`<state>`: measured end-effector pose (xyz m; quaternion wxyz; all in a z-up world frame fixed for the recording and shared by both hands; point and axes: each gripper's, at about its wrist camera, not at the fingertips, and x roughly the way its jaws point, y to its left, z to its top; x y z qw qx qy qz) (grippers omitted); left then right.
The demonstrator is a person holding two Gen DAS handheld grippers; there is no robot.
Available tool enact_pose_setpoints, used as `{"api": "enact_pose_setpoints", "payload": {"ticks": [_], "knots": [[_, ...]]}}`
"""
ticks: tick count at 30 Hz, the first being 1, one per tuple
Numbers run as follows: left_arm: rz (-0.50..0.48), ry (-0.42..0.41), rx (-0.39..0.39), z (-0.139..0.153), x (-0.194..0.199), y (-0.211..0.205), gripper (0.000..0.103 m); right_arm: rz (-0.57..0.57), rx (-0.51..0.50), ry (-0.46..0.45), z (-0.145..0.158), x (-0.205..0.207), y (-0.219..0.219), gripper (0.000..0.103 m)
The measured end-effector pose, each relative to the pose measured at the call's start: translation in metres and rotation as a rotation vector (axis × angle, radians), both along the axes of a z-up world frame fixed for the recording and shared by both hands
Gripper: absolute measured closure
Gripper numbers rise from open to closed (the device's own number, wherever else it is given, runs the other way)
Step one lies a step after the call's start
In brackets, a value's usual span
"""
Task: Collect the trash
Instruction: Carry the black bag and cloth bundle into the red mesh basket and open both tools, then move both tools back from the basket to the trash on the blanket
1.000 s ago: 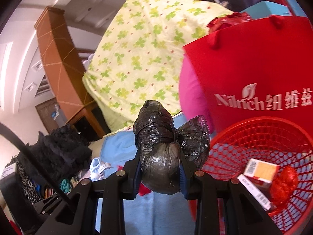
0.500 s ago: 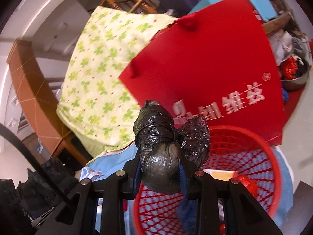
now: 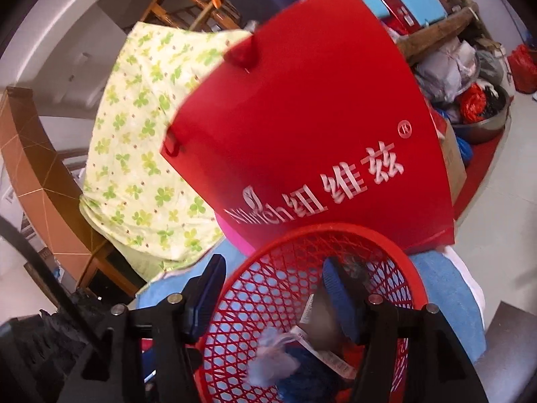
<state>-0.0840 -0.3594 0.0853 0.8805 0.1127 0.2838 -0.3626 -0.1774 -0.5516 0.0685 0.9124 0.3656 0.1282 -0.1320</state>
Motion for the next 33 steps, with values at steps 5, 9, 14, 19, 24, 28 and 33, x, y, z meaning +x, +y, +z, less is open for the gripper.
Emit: {"api": "enact_pose_setpoints", "payload": {"ticks": [5, 9, 14, 19, 24, 28, 33], "knots": [[0.054, -0.008, 0.033, -0.004, 0.004, 0.021, 0.052, 0.003, -0.067, -0.014, 0.010, 0.003, 0.017, 0.038], [0.133, -0.005, 0.065, -0.014, 0.011, 0.056, 0.046, 0.028, -0.109, -0.042, 0.020, 0.011, 0.037, 0.038], [0.275, 0.028, 0.069, -0.035, 0.025, 0.126, 0.045, 0.081, -0.187, -0.108, 0.033, 0.014, 0.075, 0.038], [0.470, 0.087, 0.074, -0.062, 0.040, 0.214, 0.045, 0.189, -0.258, -0.176, 0.044, 0.030, 0.129, 0.038], [0.626, 0.105, 0.062, -0.076, 0.053, 0.284, 0.045, 0.313, -0.278, -0.165, 0.041, 0.057, 0.183, 0.038], [0.687, 0.109, 0.033, -0.082, 0.060, 0.318, 0.045, 0.414, -0.244, -0.069, 0.024, 0.092, 0.217, 0.038], [0.722, 0.146, 0.042, -0.105, 0.072, 0.331, 0.045, 0.459, -0.182, 0.047, 0.000, 0.123, 0.235, 0.038]]}}
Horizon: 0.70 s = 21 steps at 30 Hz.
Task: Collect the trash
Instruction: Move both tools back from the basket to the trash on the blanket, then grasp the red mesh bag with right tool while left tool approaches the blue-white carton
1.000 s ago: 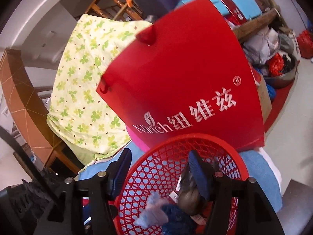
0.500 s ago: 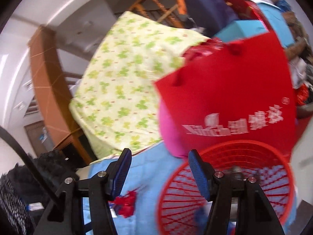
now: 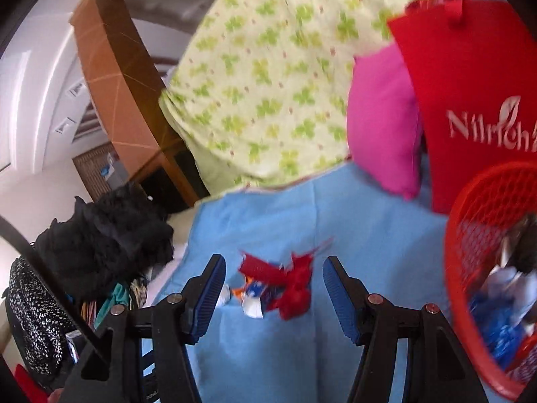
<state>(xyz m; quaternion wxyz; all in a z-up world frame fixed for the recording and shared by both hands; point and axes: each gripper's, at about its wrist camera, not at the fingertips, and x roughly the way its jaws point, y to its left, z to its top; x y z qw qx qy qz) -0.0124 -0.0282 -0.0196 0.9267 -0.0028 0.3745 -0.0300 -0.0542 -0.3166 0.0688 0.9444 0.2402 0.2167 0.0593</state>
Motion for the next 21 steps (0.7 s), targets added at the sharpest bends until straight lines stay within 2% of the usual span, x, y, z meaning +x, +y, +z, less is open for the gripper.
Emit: {"api": "enact_pose_setpoints", "payload": {"ticks": [3, 10, 16, 21], "knots": [[0.012, 0.050, -0.024, -0.008, 0.011, 0.000, 0.045, 0.004, 0.020, 0.077, -0.015, 0.015, 0.002, 0.038], [-0.041, 0.057, -0.039, -0.004, 0.010, -0.010, 0.044, 0.044, 0.095, 0.254, -0.052, 0.040, 0.006, 0.038], [-0.079, 0.084, -0.070, -0.005, 0.006, -0.018, 0.044, 0.056, 0.088, 0.307, -0.064, 0.047, 0.014, 0.038], [-0.083, 0.096, -0.081, -0.006, 0.004, -0.020, 0.044, 0.044, 0.019, 0.318, -0.068, 0.068, 0.023, 0.039]]}}
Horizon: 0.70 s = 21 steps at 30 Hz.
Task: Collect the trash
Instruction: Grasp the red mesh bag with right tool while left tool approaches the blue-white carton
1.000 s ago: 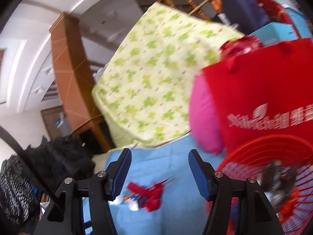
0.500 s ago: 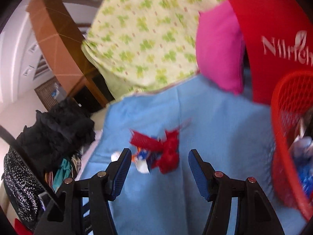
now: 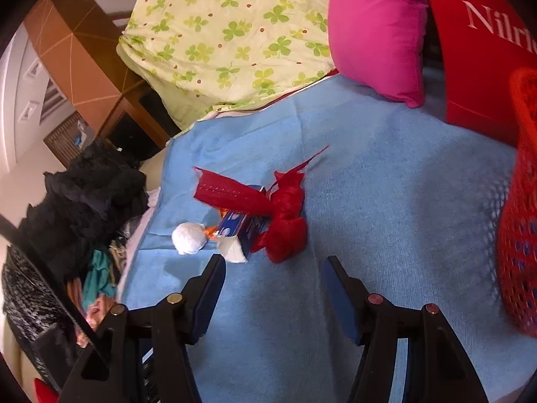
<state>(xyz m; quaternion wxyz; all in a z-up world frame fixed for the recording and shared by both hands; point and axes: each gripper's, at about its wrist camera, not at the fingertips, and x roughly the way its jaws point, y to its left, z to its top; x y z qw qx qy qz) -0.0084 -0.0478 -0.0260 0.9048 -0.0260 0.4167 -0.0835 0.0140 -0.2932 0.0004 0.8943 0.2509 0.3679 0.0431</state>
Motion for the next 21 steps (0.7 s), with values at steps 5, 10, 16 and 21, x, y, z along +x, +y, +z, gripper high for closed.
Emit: {"api": "enact_pose_setpoints", "payload": {"ticks": [5, 10, 16, 21], "knots": [[0.004, 0.004, -0.002, -0.001, 0.002, 0.000, 0.044, -0.003, -0.008, 0.040, -0.022, 0.041, 0.001, 0.060], [0.000, 0.012, 0.006, -0.003, 0.003, -0.001, 0.044, 0.014, 0.019, 0.050, -0.039, 0.072, -0.001, 0.063], [-0.006, 0.015, 0.016, -0.005, 0.006, -0.001, 0.044, 0.059, 0.055, 0.120, -0.063, 0.096, 0.003, 0.063], [-0.009, 0.011, 0.025, -0.005, 0.009, -0.004, 0.044, 0.052, 0.060, 0.118, -0.062, 0.096, -0.002, 0.076]]}}
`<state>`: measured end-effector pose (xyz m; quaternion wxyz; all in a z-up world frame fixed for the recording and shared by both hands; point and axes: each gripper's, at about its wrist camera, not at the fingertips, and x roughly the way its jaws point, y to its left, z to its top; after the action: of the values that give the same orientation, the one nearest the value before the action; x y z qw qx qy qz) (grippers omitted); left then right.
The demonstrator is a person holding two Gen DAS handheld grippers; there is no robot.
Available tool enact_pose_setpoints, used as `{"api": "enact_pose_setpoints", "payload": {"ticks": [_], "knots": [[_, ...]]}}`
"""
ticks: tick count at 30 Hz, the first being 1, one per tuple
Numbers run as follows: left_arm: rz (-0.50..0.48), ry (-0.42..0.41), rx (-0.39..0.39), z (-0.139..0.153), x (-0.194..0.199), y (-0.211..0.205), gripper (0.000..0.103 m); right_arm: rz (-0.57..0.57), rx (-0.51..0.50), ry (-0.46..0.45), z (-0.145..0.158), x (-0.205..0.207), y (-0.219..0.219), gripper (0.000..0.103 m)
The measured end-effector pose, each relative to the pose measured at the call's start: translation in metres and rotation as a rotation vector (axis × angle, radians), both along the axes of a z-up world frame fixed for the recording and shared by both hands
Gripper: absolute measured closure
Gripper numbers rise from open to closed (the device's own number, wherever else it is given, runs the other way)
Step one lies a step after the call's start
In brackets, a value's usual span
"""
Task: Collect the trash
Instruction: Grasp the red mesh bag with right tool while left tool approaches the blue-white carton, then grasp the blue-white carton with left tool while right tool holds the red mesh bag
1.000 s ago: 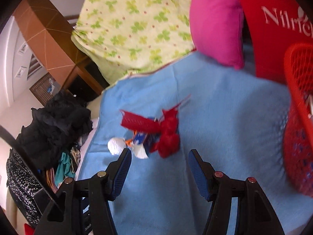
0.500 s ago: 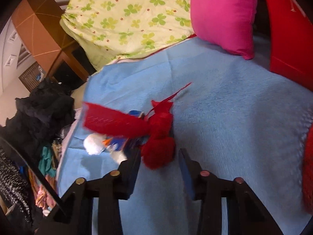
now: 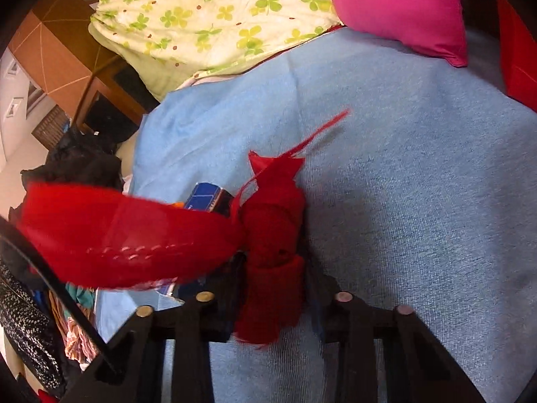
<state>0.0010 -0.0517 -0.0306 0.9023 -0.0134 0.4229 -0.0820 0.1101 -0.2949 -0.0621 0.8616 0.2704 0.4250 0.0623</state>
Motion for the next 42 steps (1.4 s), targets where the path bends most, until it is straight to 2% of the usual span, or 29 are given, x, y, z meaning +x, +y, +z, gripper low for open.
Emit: {"api": "enact_pose_setpoints", "payload": {"ticks": [7, 13, 18, 21, 24, 28, 33, 34, 35, 42], "knots": [[-0.029, -0.049, 0.022, 0.007, 0.009, -0.016, 0.044, -0.041, -0.049, -0.057, 0.023, -0.026, -0.020, 0.077], [-0.076, -0.128, 0.038, 0.015, 0.028, -0.037, 0.044, -0.058, -0.083, -0.032, 0.031, -0.052, -0.031, 0.077], [-0.123, -0.169, -0.010, 0.018, 0.046, -0.057, 0.042, -0.063, -0.137, 0.023, 0.027, -0.057, -0.032, 0.077], [-0.142, -0.188, -0.034, 0.020, 0.057, -0.072, 0.039, -0.066, -0.123, 0.058, 0.021, -0.053, -0.036, 0.077], [-0.149, -0.191, -0.018, 0.018, 0.068, -0.086, 0.038, -0.076, -0.100, 0.082, 0.017, -0.053, -0.042, 0.077], [-0.137, -0.144, -0.018, 0.007, 0.081, -0.096, 0.038, -0.080, -0.075, 0.110, 0.009, -0.053, -0.047, 0.077], [-0.124, -0.131, -0.008, 0.002, 0.092, -0.103, 0.038, -0.084, -0.069, 0.125, 0.005, -0.055, -0.048, 0.077], [-0.123, -0.127, -0.011, 0.001, 0.095, -0.104, 0.041, -0.084, -0.068, 0.128, 0.004, -0.054, -0.048, 0.077], [-0.122, -0.123, -0.017, 0.000, 0.097, -0.104, 0.053, -0.083, -0.069, 0.130, 0.004, -0.054, -0.047, 0.077], [-0.104, -0.143, -0.037, 0.005, 0.097, -0.099, 0.061, -0.078, -0.087, 0.096, 0.013, -0.056, -0.042, 0.077]]}}
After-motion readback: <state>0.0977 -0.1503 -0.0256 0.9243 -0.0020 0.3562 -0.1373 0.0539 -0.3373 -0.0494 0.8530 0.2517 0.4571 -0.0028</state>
